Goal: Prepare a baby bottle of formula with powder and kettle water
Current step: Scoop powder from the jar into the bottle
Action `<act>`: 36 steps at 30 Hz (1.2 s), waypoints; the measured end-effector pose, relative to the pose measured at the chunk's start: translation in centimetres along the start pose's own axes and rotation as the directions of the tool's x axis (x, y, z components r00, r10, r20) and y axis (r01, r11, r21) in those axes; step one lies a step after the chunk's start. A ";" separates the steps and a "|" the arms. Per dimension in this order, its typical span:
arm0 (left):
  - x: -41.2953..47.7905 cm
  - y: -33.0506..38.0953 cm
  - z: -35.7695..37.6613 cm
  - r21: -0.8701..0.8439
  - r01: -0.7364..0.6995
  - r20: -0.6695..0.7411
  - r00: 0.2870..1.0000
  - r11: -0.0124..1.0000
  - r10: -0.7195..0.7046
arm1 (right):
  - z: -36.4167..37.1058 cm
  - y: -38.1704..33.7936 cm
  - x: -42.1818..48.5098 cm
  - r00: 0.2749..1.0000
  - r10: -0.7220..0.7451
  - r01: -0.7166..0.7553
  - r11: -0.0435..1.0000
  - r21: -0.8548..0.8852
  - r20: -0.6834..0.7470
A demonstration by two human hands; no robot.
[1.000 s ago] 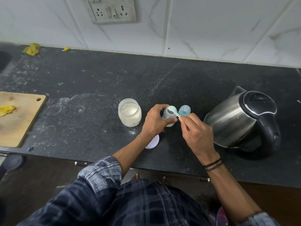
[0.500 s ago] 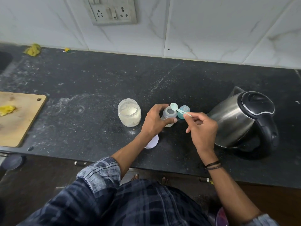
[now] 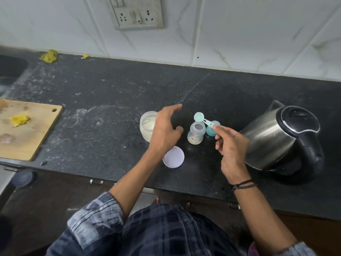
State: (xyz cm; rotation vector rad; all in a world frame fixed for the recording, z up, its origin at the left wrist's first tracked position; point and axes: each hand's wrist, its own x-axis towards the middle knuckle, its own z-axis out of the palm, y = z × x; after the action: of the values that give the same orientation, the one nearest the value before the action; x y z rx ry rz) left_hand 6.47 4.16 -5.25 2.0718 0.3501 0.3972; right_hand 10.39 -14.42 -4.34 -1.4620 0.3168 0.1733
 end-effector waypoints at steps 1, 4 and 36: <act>0.0 0.0 -0.9 0.033 -0.007 -0.057 0.998 0.999 0.009 | 0.3 -0.1 -0.1 1.000 -0.019 0.019 1.000 -0.007 0.014; -0.1 -0.6 -3.4 0.095 -0.032 -0.227 0.973 0.995 0.053 | 1.4 -0.3 -0.1 0.995 -0.079 0.082 0.995 -0.057 0.064; -0.6 -9.2 -7.8 -0.120 0.266 0.113 0.961 0.956 -0.253 | 15.2 -0.4 -0.3 0.806 -0.145 0.587 0.329 -0.740 0.574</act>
State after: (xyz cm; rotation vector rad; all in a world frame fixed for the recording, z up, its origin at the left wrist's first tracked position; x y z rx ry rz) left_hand 1.92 14.52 -9.51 1.8755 0.5171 0.1564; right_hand 11.87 0.63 -2.67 -2.4985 -0.6312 0.2891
